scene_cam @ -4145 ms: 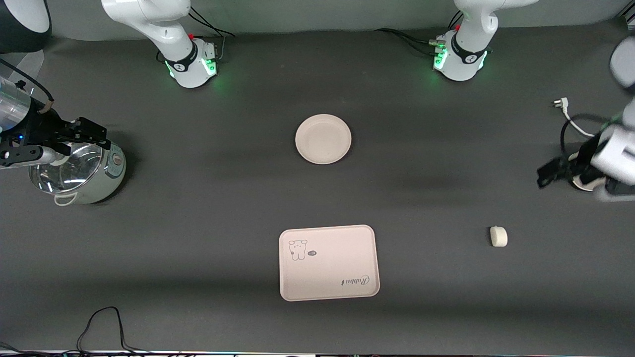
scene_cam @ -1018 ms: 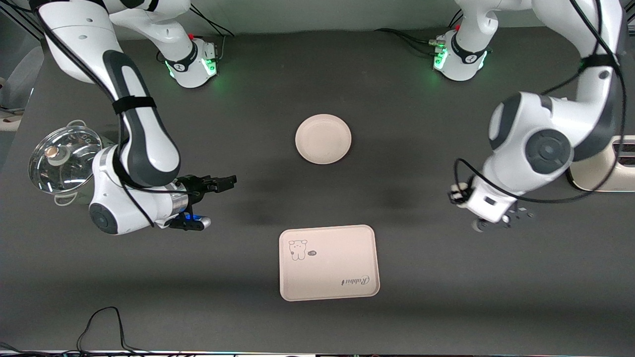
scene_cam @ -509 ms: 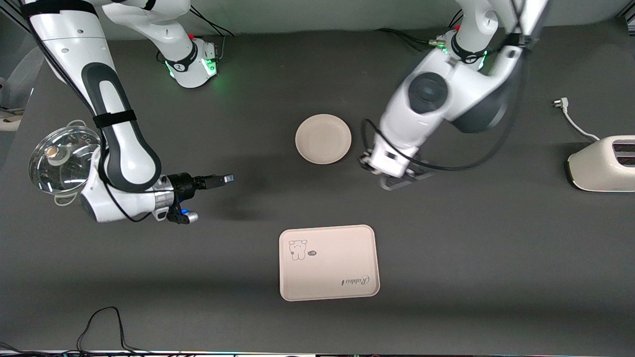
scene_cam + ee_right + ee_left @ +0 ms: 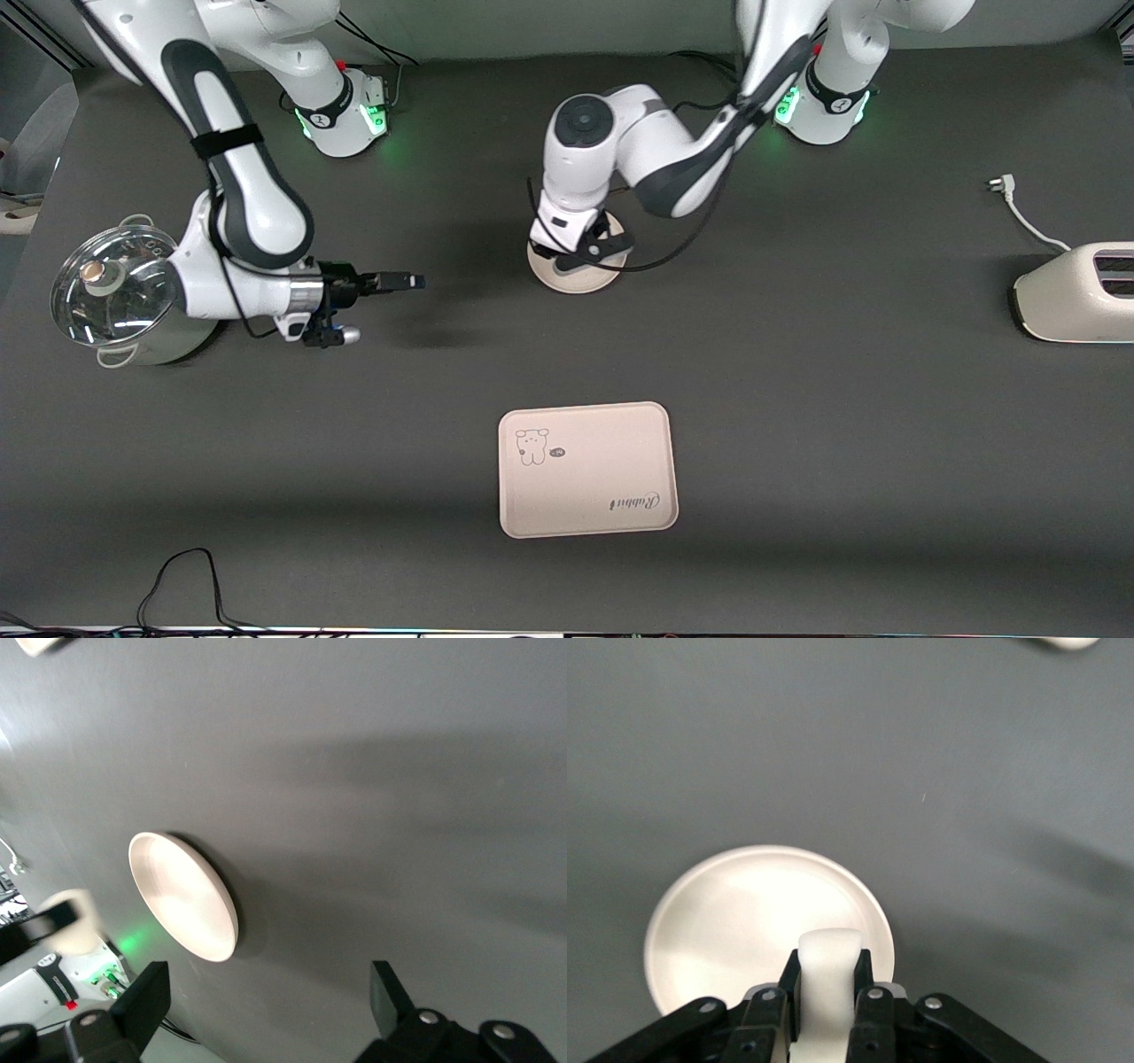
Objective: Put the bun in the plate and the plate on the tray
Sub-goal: 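Carry the bun over the white plate and lower it with the left gripper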
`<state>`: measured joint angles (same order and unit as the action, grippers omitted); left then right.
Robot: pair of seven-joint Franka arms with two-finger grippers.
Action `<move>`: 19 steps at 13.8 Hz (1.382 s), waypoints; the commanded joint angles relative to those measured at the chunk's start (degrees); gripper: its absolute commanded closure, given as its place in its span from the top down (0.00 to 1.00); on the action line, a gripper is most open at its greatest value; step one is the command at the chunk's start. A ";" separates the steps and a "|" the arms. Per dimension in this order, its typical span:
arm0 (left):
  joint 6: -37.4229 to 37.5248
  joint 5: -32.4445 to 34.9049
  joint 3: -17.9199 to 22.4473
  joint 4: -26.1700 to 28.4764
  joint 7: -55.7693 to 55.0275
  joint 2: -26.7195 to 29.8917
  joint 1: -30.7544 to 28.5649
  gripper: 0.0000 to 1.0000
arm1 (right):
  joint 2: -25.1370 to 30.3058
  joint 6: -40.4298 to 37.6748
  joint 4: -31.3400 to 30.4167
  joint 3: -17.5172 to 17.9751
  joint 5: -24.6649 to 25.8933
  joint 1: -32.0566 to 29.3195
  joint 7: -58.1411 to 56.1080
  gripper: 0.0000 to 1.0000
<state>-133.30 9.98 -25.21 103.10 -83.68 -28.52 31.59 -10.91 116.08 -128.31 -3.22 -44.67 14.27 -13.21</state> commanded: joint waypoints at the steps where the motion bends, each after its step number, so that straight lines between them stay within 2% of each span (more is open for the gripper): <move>1: -1.43 3.37 0.95 -0.79 -4.91 -4.07 3.99 0.26 | 4.49 2.13 -5.54 -0.38 -1.30 0.41 0.37 1.00; 4: -3.80 8.02 1.22 -0.71 -7.80 -8.20 5.58 0.26 | 6.51 5.11 -9.14 -0.30 -1.65 3.21 0.46 1.00; 7: -4.25 12.26 1.13 -0.71 -9.93 -10.06 5.58 0.30 | 7.04 5.91 -10.82 -0.30 -2.18 3.48 0.46 1.00; 8: -4.16 12.26 1.13 -0.71 -9.84 -10.06 5.58 0.50 | 7.04 6.09 -11.08 -0.30 -2.18 4.26 0.46 1.00; 9: -4.07 12.35 1.13 -0.71 -9.93 -10.06 5.58 0.86 | 7.04 6.78 -11.09 -0.30 -2.27 5.06 0.46 1.00; 10: -3.81 12.26 1.13 -0.71 -9.93 -10.06 5.41 1.00 | 6.87 7.14 -11.26 -0.30 -2.27 5.06 0.46 1.00; 13: -2.76 12.35 1.13 -0.71 -9.75 -9.98 4.97 1.00 | 6.52 7.14 -11.26 -0.30 -2.27 5.06 0.37 1.00; 16: 0.66 12.17 0.87 -1.06 -8.96 -7.44 3.05 1.00 | 6.17 7.14 -11.18 -0.30 -2.27 5.06 0.55 1.00; 19: 4.09 9.99 -0.10 -1.14 -4.41 -2.96 -1.43 1.00 | 5.81 7.75 -11.44 -0.30 -5.68 6.63 0.55 1.00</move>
<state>-132.61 21.08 -24.36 101.04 -90.97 -36.00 33.26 -5.88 122.48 -138.73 -3.26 -47.58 18.67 -13.15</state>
